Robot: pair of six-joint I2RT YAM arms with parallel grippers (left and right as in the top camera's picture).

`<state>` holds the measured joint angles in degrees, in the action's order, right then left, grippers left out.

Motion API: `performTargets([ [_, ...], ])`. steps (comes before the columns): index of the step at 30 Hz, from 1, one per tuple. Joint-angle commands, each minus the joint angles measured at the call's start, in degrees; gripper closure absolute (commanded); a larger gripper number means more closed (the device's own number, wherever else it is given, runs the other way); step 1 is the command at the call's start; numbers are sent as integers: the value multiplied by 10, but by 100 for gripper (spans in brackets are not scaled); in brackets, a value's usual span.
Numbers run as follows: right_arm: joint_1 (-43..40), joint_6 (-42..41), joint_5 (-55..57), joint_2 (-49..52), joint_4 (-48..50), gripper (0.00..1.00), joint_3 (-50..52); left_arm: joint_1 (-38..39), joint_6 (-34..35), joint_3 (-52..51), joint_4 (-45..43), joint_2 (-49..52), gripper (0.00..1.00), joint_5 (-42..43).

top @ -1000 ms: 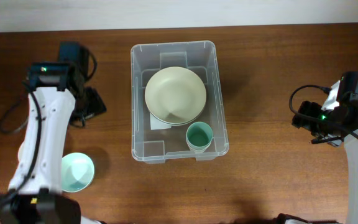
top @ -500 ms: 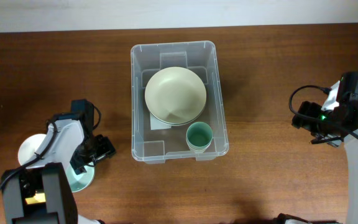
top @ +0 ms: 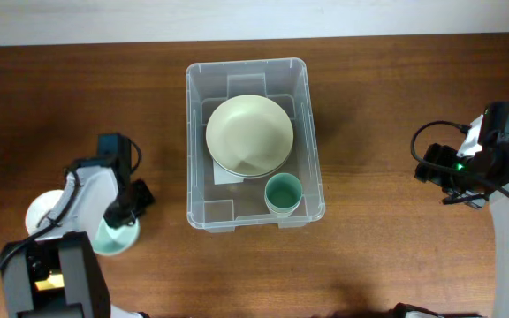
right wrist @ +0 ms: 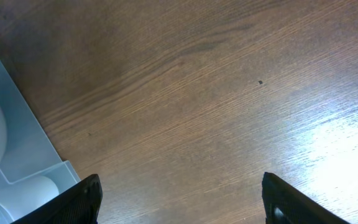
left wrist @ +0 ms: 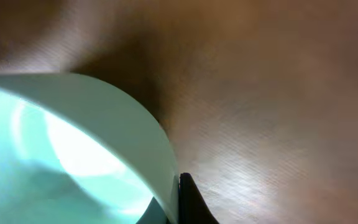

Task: Pack container

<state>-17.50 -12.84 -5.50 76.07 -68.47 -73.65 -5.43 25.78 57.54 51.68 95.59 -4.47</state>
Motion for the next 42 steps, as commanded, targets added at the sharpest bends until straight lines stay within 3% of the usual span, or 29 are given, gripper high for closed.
performTargets([
  [1,-2,6,1,-3,2,22,1,21,-27,132,23,-36,99,6],
  [6,-2,6,2,-3,2,22,1,84,-36,312,93,-61,99,6],
  [9,-2,6,2,-3,3,22,1,168,-36,391,147,-64,99,6],
  [18,-2,6,1,-3,4,22,1,407,-28,390,198,-21,99,6],
  [28,-2,6,1,-3,3,22,1,443,5,354,209,108,99,41],
  [30,-2,6,2,-3,3,22,1,443,5,353,215,124,90,43],
  [32,-2,6,2,-3,3,22,1,442,5,353,220,128,59,43],
  [33,-2,6,2,-3,3,22,1,442,5,353,222,128,51,43],
  [38,-2,6,2,-3,3,22,1,407,5,375,252,94,46,18],
  [41,-2,6,2,-3,3,22,1,353,5,398,271,43,45,-19],
  [42,-2,6,2,-3,3,22,1,308,5,403,273,7,40,-35],
])
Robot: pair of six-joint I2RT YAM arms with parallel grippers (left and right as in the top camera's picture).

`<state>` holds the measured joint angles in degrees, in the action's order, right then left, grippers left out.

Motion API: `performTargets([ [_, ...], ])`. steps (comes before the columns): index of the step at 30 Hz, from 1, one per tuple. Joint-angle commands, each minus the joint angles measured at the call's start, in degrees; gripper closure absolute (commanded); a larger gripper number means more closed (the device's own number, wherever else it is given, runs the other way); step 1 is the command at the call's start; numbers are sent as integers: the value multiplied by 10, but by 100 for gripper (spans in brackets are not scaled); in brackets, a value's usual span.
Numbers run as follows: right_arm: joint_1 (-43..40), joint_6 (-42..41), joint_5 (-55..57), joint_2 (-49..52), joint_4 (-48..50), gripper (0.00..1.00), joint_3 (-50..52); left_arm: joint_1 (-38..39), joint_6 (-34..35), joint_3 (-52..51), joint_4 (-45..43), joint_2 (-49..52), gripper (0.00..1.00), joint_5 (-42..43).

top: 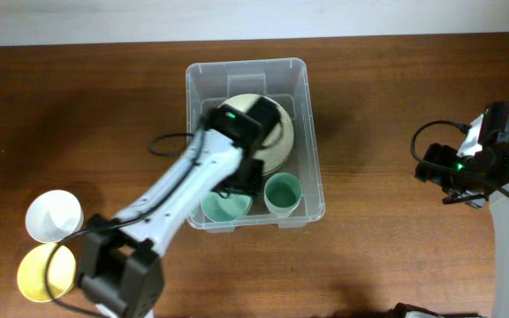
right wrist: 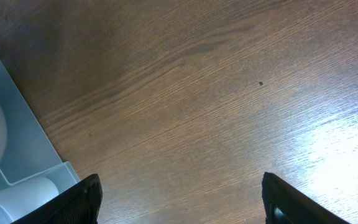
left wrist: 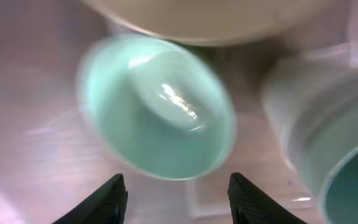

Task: Pack container
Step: 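Grasp the mint-green bowl and set it in the bin's front-left corner, then move the left gripper to the white bowl and grasp its rim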

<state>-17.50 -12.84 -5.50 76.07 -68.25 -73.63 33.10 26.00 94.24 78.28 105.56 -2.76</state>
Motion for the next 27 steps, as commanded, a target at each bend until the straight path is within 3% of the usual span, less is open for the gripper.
performTargets([
  [1,-2,6,2,-3,1,22,1,-110,4,36,6,-115,38,-60],
  [7,-2,6,1,-3,2,22,1,-408,2,34,8,-207,22,-52],
  [10,-2,6,1,-3,2,22,1,-507,-17,11,6,-195,22,-31],
  [17,-2,6,1,-3,2,22,1,-623,-26,-93,-73,-89,21,-25],
  [23,-2,6,1,-3,1,22,1,-623,-26,-108,-100,56,21,-24],
  [27,-2,6,1,-3,1,22,1,-616,-26,-108,-113,129,27,-17],
])
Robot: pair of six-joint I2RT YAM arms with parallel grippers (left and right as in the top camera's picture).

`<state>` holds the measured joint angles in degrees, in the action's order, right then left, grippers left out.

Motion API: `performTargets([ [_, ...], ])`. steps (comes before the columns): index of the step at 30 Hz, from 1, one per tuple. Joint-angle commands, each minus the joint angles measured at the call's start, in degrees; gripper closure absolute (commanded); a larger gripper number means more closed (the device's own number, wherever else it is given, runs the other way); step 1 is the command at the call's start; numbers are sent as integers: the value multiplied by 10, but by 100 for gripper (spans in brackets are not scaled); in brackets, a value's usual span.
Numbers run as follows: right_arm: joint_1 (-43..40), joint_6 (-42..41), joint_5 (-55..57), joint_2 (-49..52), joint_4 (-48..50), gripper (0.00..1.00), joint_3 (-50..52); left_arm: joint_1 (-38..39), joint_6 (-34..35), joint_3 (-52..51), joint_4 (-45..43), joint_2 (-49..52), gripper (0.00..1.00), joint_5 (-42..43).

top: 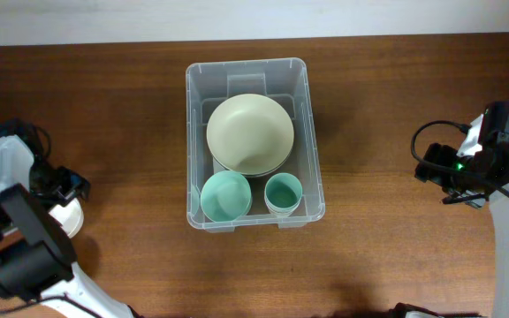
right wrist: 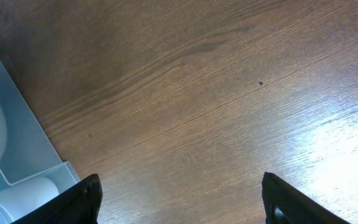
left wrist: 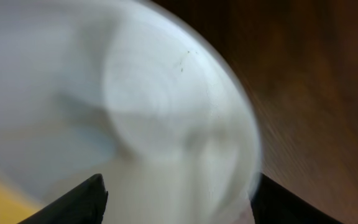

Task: Pack container
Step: 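Move the left gripper to the white bowl and grasp its rim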

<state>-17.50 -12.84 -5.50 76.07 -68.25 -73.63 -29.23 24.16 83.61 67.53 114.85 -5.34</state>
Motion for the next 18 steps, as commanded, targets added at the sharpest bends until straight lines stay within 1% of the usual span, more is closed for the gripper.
performTargets([
  [1,-2,6,1,-3,1,22,1,12,-7,-2,-10,43,36,9],
  [2,-2,6,1,-3,1,22,1,15,-7,-2,-14,43,49,8],
  [4,-2,6,1,-3,1,22,1,19,-7,2,-18,42,84,9],
  [6,-2,6,1,-3,1,22,1,23,-7,10,-16,42,96,10],
  [7,-2,6,1,-3,1,22,1,26,-7,17,-13,41,99,11],
  [9,-2,6,1,-3,1,22,1,37,-11,35,-5,37,99,11],
  [11,-2,6,1,-3,1,22,1,64,-20,70,9,20,99,12],
  [14,-2,6,1,-3,0,22,1,113,-24,129,30,-21,99,13],
  [16,-2,6,2,-3,-1,22,1,157,-25,172,50,-61,99,13],
  [18,-2,6,1,-3,-1,22,1,218,-33,210,65,-109,99,15],
])
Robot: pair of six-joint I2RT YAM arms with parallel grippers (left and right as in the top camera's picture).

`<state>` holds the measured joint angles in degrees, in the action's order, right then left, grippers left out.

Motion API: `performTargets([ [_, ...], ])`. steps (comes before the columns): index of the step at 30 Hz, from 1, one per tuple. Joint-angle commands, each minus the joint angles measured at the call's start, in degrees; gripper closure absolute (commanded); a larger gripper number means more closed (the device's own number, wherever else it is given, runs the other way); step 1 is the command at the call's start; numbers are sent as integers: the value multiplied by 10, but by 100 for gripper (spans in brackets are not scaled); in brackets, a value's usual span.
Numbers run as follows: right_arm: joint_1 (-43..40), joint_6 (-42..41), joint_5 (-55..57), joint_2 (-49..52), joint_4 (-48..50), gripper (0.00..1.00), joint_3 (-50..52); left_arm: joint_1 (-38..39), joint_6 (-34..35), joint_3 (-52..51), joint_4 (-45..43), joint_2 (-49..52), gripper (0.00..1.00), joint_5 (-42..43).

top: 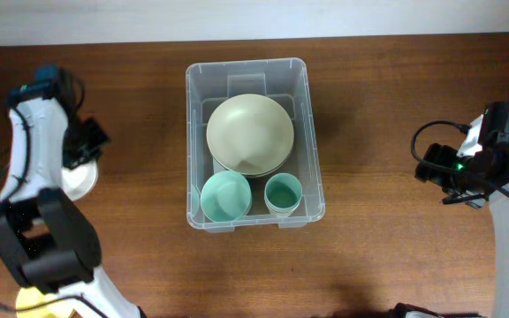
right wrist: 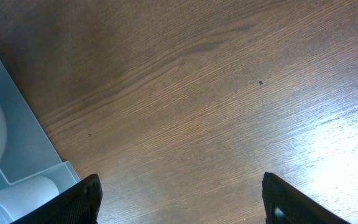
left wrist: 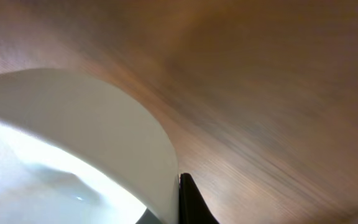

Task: Pack container
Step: 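Move the left gripper to the white bowl and grasp its rim, then place the white bowl with the left gripper onto the mint-green bowl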

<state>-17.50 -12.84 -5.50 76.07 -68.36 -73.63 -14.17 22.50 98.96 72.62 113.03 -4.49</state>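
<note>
The clear plastic container (top: 193, 115) stands mid-table in the overhead view. Inside it lie a large cream bowl (top: 249, 132), a mint bowl (top: 225, 196) and a teal cup (top: 283, 194). At the far left my left gripper (top: 84, 148) is shut on the rim of a white bowl (top: 76, 183). In the left wrist view one dark finger (left wrist: 188, 200) presses against that bowl (left wrist: 73, 149); the other finger is hidden behind it. My right gripper (top: 440, 177) stays open over bare wood to the right of the container, with nothing between its fingers (right wrist: 73, 200).
A corner of the container (right wrist: 8, 146) shows at the left of the right wrist view. A sliver of a yellow bowl (top: 26, 310) peeks out by the left arm's base at the bottom left. Brown table wood (top: 387, 106) lies around the container.
My left gripper was open around the white bowl at the left edge. Now it is shut on the bowl's rim, farther back and slightly to the right. The right arm is unchanged.
My left gripper first held the mint bowl at the left, beside the white bowl. Then it stood open in the container with the mint bowl set next to the teal cup. Then it was back at the left around the white bowl, which it now grips.
</note>
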Motion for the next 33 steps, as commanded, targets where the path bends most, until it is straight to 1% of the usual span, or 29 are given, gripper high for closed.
performTargets([
  [1,-2,6,1,-3,1,22,1,103,-16,66,16,-114,99,6],
  [3,-2,6,1,-3,3,22,1,178,-16,68,14,-156,99,3],
  [4,-2,6,1,-3,3,22,1,202,-16,68,14,-166,99,2],
  [6,-2,6,2,-3,3,22,1,284,-16,68,17,-183,99,2],
  [9,-2,6,1,-3,3,22,1,384,0,68,38,-177,99,2],
  [10,-2,6,1,-3,3,22,1,435,3,66,59,-165,99,2],
  [11,-2,6,1,-3,3,22,1,463,18,59,71,-156,99,2],
  [14,-2,6,1,-3,3,22,1,498,39,35,75,-144,99,8],
  [18,-2,6,1,-3,2,22,1,527,43,-36,35,-136,99,67],
  [20,-2,6,1,-3,2,22,1,529,43,-55,26,-136,99,67],
  [25,-2,6,1,-3,2,22,1,529,42,-59,24,-136,99,67],
  [26,-2,6,1,-3,2,22,1,529,42,-59,24,-136,78,67],
  [27,-2,6,1,-3,2,22,1,529,42,-59,25,-136,14,67],
  [28,-2,6,1,-3,2,22,1,529,42,-59,26,-136,1,66],
  [33,-2,6,1,-3,0,22,1,524,43,-59,26,-136,0,48],
])
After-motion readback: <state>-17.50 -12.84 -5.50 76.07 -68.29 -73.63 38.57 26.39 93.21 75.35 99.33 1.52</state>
